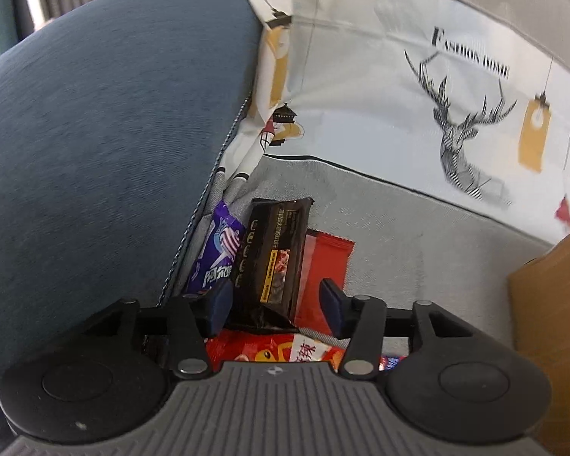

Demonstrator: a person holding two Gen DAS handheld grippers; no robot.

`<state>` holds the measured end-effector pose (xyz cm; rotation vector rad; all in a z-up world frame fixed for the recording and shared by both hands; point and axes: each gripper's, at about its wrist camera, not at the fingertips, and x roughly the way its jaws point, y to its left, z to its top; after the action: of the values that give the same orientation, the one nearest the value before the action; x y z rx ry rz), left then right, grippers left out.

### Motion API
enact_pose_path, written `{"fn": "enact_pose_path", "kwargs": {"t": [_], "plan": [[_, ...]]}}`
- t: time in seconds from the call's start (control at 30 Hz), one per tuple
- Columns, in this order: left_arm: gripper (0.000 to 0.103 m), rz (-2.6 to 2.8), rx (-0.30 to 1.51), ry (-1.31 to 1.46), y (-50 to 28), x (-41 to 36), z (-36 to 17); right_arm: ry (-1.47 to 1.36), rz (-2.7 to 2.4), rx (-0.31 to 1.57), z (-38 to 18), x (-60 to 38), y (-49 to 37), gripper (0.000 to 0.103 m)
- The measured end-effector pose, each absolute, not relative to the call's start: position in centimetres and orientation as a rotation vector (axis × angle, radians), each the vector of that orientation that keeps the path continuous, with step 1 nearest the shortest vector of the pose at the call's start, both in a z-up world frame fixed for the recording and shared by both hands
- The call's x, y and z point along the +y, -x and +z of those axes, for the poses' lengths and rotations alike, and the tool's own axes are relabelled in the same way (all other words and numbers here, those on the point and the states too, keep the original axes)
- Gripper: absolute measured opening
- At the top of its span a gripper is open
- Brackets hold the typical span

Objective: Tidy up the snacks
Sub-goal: 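Grasp the white-green rice cracker bar with the right tool while the left tool grasps the dark chocolate bar, then carry the rice cracker bar in the right tool while the left tool carries the chocolate bar over the box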

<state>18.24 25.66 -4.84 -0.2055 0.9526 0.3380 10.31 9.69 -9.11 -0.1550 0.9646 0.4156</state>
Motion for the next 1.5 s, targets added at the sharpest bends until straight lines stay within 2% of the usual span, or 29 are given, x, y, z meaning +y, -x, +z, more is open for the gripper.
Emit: {"fn": "enact_pose_path", "kwargs": {"t": [0.13,0.17,0.27,0.5,0.6,0.73,0.83,0.9,0.93,1.03,1.43,1.47,1.5], "plan": [[0.064,0.342,0.976,0.133,-19.3,25.0,-6.0,0.139,0.417,0.997,-9.9,9.8,-10.8,0.042],[0.061,0.347,0.978,0.123,-19.4,25.1,-6.2,0.136,0.417,0.996,-9.9,9.7,-10.8,0.042],[0.041,0.359,0.979,0.12,-19.5,25.6,-6.5,0.134,0.426,0.997,-9.9,9.7,-11.0,0.042],[0.035,0.271,0.974,0.298,-18.3,27.5,-5.3,0.11,0.43,0.999,-9.8,9.4,-11.3,0.039],[0.035,0.212,0.978,0.413,-17.2,28.0,-4.6,0.096,0.43,1.002,-9.7,9.2,-11.4,0.039],[0.036,0.148,1.046,0.385,-16.7,26.7,-4.8,0.079,0.432,1.006,-9.4,9.1,-11.4,0.039],[0.043,0.143,1.085,0.332,-16.7,25.8,-5.2,0.077,0.429,1.004,-9.2,9.2,-11.3,0.039],[0.061,0.16,1.073,0.365,-16.8,26.0,-5.3,0.075,0.421,1.006,-9.1,9.2,-11.5,0.039],[0.061,0.162,1.057,0.389,-16.9,26.3,-5.2,0.071,0.419,1.007,-9.1,9.2,-11.6,0.039],[0.061,0.165,1.055,0.42,-17.6,26.6,-5.7,0.082,0.42,1.0,-9.0,9.3,-11.7,0.04],[0.061,0.185,1.07,0.256,-18.8,24.7,-6.8,0.108,0.41,0.998,-9.2,10.0,-11.6,0.04],[0.059,0.187,1.07,0.248,-18.8,24.7,-6.9,0.111,0.41,0.997,-9.2,10.1,-11.6,0.04],[0.053,0.191,1.069,0.235,-18.8,24.6,-6.9,0.112,0.41,0.996,-9.3,10.1,-11.6,0.039]]}}
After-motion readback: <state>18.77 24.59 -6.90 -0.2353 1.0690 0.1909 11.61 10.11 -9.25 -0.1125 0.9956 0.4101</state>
